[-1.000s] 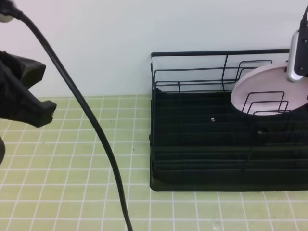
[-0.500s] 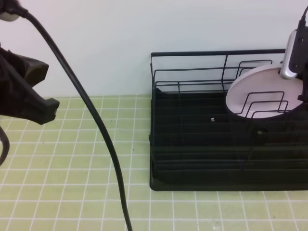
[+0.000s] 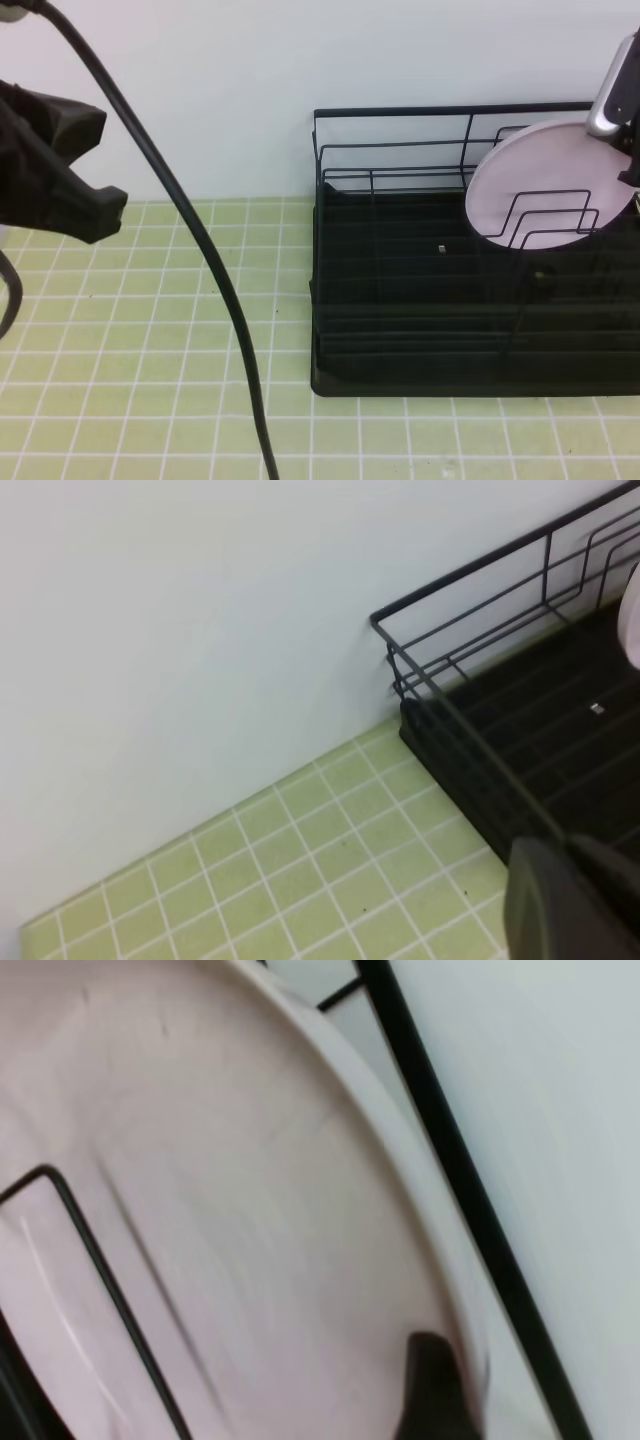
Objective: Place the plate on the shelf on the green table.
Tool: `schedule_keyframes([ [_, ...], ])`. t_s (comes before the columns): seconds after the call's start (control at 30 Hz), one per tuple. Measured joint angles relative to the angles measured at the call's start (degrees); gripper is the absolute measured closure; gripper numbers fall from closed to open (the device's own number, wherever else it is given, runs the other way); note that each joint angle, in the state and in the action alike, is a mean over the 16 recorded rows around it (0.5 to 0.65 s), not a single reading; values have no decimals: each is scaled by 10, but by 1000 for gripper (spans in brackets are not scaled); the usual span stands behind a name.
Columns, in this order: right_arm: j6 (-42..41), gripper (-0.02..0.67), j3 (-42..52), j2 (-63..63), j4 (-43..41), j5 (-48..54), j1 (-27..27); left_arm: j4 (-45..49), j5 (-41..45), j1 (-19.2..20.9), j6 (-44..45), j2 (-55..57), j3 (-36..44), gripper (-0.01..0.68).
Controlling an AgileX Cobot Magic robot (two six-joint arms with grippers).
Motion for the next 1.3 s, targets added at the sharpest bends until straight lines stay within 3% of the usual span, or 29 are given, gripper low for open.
schedule_keyframes([
  [0.53, -1, 204, 0, -75, 56, 29, 0, 24, -22, 0, -35, 1, 1, 668],
  [0.8, 22, 204, 0, -166, 134, 38, 0, 57, -57, 0, -36, -14, 1, 566],
  [1.13, 193, 211, 6, -326, 210, 85, 0, 68, -93, 0, -35, -65, 1, 359],
  [1.3, 321, 280, 31, -417, 171, 123, 0, 68, -93, 0, -35, -95, 1, 330],
])
